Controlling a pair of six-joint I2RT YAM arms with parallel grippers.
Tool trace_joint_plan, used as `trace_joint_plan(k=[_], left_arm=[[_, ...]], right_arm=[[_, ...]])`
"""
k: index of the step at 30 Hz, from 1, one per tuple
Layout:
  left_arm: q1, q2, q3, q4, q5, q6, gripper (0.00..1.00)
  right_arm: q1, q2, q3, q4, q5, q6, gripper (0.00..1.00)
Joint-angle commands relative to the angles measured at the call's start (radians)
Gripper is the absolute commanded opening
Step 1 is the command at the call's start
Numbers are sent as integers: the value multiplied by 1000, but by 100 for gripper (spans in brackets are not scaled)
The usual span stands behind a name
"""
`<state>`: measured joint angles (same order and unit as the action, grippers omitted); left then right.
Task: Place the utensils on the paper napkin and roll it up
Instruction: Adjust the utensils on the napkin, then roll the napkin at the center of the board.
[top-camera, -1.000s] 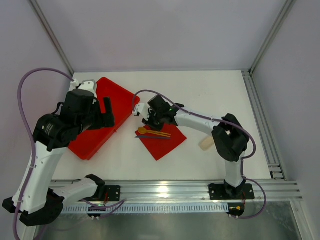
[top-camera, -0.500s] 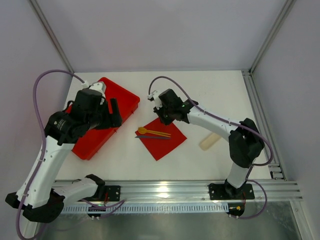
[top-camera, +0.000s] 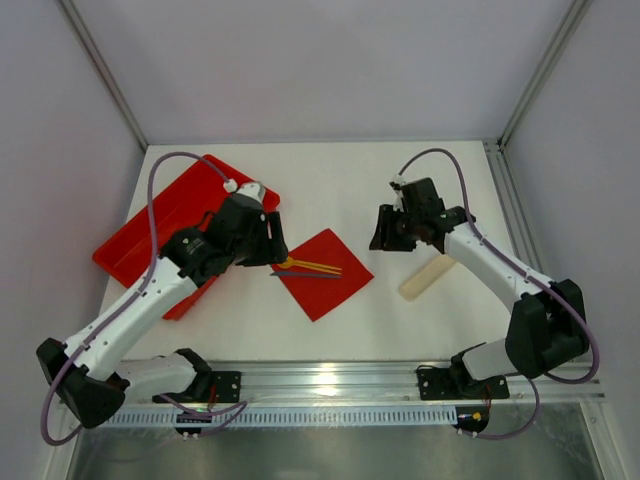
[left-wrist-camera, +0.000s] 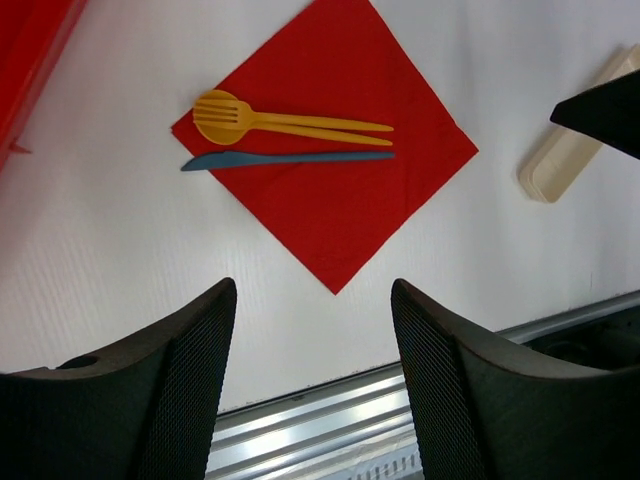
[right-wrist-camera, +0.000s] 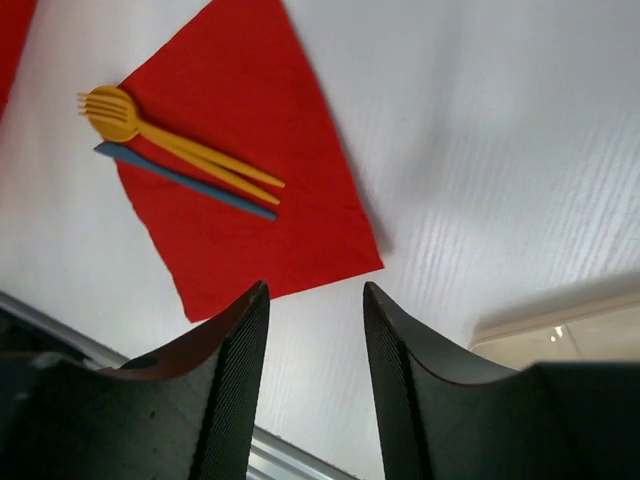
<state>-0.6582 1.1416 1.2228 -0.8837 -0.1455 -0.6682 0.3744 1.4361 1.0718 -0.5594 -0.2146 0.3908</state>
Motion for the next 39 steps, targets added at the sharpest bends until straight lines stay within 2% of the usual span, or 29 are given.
trace_joint_plan(k=[1, 3, 4, 5, 7, 9, 10, 14, 18, 20, 25, 28, 29, 31, 32, 35, 39], left_arm=[[-73, 6, -54, 184, -74, -57, 66], [-86, -9, -118, 242, -78, -86, 66], [-87, -20, -141, 306, -75, -103, 66], [-89, -32, -163, 333, -72, -122, 66], [-95, -36, -204, 371, -71, -178, 66], [-127, -31, -242, 422, -80, -208, 66], [-139, -28, -252, 436, -85, -226, 66], [-216, 30, -238, 419, -146, -237, 64], [-265, 90, -256, 449, -181, -222, 62], [-268, 109, -293, 479, -187, -222, 53], [-268, 162, -318, 572, -166, -200, 41], [-268, 200, -321, 620, -155, -180, 26], [-268, 210, -328, 632, -154, -179, 18], [-267, 230, -335, 657, -140, -176, 11], [-267, 248, -336, 667, -128, -174, 2], [-265, 267, -355, 701, -132, -174, 0], [-247, 276, -413, 819, -36, -168, 0]], right_arm=[[27, -54, -27, 64, -48, 45, 48], [27, -57, -30, 43, -34, 45, 63], [27, -62, -39, 44, -38, 48, 75], [23, -66, -53, 58, -61, 55, 82], [-8, -86, -111, 78, -118, 75, 85], [-58, -126, -198, 131, -186, 117, 98], [-71, -138, -222, 148, -199, 118, 99], [-84, -137, -262, 156, -189, 51, 99], [-88, -114, -295, 234, -239, 68, 89], [-88, -102, -305, 295, -270, 100, 85], [-88, -75, -329, 343, -270, 111, 72], [-88, -46, -337, 368, -256, 109, 70], [-89, -27, -340, 372, -258, 112, 68], [-88, -8, -332, 371, -258, 109, 65], [-88, -5, -331, 371, -258, 111, 65], [-89, -11, -332, 372, -238, 111, 65], [-88, -16, -334, 348, -207, 92, 65]])
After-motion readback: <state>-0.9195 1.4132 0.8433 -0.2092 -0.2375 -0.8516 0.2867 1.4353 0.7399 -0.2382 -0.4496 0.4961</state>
